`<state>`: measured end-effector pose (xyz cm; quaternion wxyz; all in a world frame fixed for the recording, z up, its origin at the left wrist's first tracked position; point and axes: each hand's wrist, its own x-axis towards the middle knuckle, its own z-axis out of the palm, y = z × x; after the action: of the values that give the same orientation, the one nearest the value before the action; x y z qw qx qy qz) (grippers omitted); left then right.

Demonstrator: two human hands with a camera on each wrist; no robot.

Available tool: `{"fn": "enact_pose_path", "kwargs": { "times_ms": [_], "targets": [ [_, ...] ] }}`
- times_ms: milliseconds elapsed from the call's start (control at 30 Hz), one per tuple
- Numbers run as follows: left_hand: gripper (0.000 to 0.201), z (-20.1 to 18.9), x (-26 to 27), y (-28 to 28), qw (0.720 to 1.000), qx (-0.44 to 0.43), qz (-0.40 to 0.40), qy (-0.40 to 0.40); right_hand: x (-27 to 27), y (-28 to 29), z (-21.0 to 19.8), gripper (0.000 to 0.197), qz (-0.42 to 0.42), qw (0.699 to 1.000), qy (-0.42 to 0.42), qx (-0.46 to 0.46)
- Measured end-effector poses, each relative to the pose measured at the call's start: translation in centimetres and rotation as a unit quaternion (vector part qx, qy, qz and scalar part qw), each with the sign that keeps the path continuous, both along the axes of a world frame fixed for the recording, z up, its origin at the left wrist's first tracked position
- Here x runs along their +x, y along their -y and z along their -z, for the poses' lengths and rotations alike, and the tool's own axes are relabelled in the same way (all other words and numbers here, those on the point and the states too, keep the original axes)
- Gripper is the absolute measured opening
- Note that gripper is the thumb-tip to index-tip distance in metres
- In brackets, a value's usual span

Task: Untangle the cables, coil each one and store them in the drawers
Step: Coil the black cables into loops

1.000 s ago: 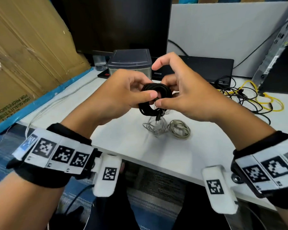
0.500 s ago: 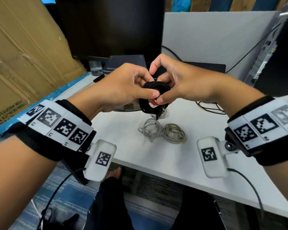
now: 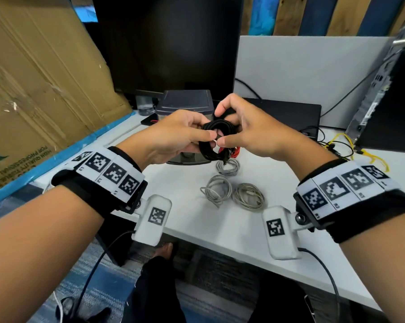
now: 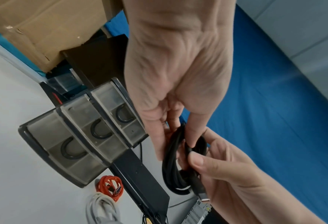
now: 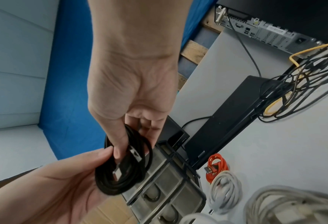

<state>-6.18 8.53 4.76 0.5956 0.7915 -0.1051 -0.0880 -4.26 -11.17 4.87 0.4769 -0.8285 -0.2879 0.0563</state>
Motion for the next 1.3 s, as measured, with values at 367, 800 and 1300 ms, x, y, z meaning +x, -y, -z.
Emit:
{"fn": "enact_pose_path", "kwargs": {
  "times_ms": [367,800,1300],
  "targets": [
    [0.023,0.7,-0.3,1.9,0.997,0.031,-0.026,0.065,-0.3,1.1,0.0,0.041,0.022,0.999,-0.005,-0.036],
    [0.015,1.8,1.0,3.6,0.971,-0.006,-0.112,0.209,0.2,0.4,2.1,0.036,0.225,0.963,0.132,0.061],
    [0.007,1.3,4.4,7.1,0.992,0.048,-0.086,0.082,2.2,4.1,1.6,0.027,0.279,0.960,0.016,-0.032]
  ]
}}
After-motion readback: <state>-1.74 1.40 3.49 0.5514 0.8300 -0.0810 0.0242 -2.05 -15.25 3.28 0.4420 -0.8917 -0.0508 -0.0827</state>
